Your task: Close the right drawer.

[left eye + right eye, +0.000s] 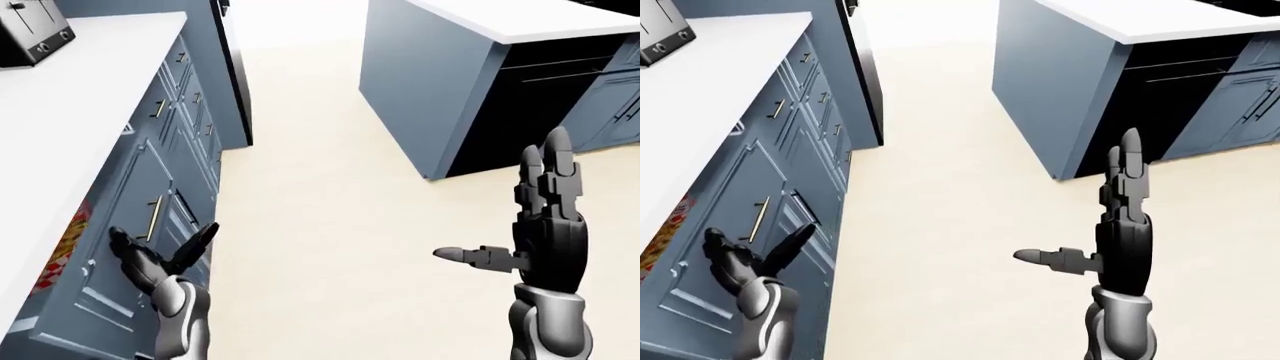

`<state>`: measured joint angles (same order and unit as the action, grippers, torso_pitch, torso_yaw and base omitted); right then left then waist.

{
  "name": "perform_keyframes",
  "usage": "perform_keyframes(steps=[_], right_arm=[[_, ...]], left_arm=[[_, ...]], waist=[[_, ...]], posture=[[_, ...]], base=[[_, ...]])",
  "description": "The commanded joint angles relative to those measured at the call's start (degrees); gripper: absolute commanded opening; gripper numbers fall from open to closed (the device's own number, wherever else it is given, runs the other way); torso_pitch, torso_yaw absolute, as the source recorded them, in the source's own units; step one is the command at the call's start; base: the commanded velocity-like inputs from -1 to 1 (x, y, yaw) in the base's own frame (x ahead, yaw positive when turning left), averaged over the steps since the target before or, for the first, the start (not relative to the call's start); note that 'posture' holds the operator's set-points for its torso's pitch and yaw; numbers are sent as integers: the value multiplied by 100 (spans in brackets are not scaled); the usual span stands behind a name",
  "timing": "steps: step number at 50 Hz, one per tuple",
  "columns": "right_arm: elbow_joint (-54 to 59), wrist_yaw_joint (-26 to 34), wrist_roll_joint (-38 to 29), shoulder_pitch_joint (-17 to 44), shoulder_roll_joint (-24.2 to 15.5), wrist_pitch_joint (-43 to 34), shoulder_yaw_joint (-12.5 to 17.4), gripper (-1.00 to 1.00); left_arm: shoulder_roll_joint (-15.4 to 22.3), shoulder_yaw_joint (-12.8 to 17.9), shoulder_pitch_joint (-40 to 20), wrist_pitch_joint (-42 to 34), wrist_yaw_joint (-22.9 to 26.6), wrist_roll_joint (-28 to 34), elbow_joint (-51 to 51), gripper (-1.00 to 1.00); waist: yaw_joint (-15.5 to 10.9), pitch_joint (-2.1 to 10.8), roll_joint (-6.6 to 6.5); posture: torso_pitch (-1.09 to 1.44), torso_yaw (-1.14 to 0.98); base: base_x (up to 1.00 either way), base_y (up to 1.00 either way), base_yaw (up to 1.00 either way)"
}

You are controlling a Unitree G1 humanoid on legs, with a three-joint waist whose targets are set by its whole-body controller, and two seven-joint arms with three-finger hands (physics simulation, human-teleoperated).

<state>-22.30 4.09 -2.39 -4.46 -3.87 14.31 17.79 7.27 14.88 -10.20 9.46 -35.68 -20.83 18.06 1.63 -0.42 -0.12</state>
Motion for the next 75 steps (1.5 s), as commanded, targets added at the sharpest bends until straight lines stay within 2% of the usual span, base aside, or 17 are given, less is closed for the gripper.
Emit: perform_keyframes(steps=[1,12,24,43,52,70,75], right_arm=[[-211,-18,29,71,-43,154,39,100],[-172,-22,10,78,-46,179,23,100],[-162,-28,6,99,-53,161,10,100],[-176,-33,-19,99,-49,142,-3,100],[-119,-30,-19,92,-51,195,-5,100],[-135,-31,-23,125,-65,146,-18,100],[-166,-32,-30,113,-58,123,-21,100]], left_arm=[[150,300,-63,125,-226,-135,-76,100],[367,494,-128,101,-287,-414,29,100],[678,685,-347,312,-229,-811,654,100],[1043,856,-467,606,-282,-1053,1159,100],[1310,974,-610,884,-198,-1251,1762,100],[1906,968,-1146,1812,169,-1757,3702,100],[1927,903,-1123,1809,132,-1823,3671,100]], waist=[[-45,72,13],[-38,52,-10],[-27,25,-40],[-6,22,-68],[-1,20,-76],[43,-7,-119],[62,-5,-161]], posture=[[0,0],[0,0],[0,0],[0,0],[0,0],[0,0],[0,0]], base=[[0,0,0],[0,0,0],[0,0,0],[0,0,0],[0,0,0],[0,0,0],[0,0,0]])
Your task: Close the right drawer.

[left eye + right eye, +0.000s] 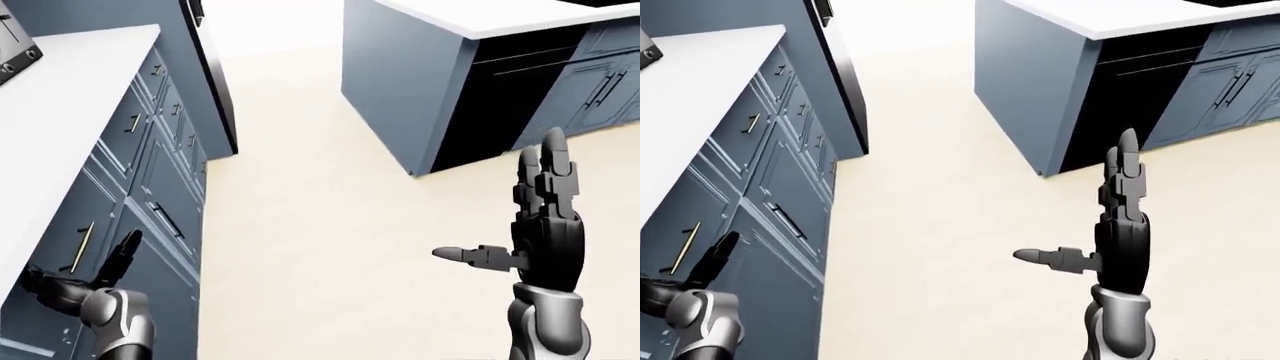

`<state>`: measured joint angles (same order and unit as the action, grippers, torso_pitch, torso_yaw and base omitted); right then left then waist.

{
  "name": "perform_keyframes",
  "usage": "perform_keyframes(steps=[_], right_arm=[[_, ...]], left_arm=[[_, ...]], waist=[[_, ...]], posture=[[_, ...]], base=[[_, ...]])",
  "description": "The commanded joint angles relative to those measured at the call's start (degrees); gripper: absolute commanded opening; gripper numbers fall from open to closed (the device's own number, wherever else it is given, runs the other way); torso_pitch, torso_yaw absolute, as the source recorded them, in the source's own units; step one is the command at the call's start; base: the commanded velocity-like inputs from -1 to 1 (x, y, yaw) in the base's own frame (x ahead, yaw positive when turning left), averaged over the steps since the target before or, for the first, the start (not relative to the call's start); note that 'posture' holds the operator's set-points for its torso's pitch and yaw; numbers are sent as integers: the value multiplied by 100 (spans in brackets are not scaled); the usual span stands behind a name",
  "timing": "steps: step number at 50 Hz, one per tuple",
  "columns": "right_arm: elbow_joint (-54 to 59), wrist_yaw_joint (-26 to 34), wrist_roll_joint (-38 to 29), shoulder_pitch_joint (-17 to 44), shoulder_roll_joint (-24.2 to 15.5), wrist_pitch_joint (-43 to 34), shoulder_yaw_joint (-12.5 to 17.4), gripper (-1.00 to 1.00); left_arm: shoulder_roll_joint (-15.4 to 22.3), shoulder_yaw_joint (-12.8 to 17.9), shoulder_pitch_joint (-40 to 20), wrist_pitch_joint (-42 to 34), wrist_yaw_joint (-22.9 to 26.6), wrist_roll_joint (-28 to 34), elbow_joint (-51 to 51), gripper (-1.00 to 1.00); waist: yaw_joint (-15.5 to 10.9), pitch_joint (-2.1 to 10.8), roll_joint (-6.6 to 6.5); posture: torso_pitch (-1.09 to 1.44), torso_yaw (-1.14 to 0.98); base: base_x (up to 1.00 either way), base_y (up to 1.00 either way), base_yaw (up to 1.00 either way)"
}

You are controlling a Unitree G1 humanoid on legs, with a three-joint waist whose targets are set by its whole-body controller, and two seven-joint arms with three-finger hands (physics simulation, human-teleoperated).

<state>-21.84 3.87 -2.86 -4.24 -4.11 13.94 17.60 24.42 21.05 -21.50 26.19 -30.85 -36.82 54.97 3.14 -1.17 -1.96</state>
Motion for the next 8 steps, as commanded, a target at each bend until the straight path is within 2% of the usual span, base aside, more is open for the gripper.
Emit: perform_keyframes(steps=[1,8], right_arm=[[-197,-8,15,90,-32,172,-5,100],[-233,-11,5,89,-26,137,-13,100]], left_arm=[[213,278,3,136,-347,-228,-9,100],[223,271,12,154,-340,-252,12,100]], waist=[[-82,72,20],[-65,84,24]], posture=[[0,0],[0,0]], base=[[0,0,0],[0,0,0]])
